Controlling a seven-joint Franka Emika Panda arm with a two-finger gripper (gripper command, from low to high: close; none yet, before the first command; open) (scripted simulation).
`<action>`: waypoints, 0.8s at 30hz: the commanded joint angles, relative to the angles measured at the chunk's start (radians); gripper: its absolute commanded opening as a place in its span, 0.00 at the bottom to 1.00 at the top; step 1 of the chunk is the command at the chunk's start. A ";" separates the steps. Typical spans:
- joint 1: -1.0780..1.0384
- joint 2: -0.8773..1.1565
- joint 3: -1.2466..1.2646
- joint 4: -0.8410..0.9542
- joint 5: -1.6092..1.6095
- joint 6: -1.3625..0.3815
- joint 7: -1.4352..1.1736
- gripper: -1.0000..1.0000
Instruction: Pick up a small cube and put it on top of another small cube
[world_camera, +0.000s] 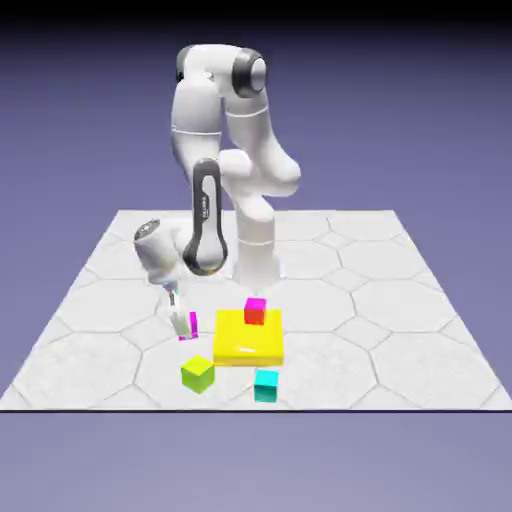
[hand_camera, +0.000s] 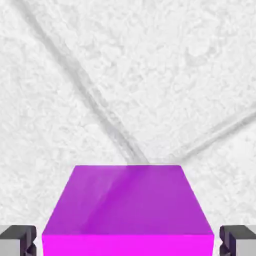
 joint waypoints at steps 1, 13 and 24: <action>0.011 -0.036 -0.023 -0.004 -0.037 -0.030 0.027 0.00; 0.279 -0.087 -0.188 0.241 -0.325 -0.342 -0.092 0.00; 0.529 0.083 -0.247 0.542 -0.448 -0.506 -0.392 0.00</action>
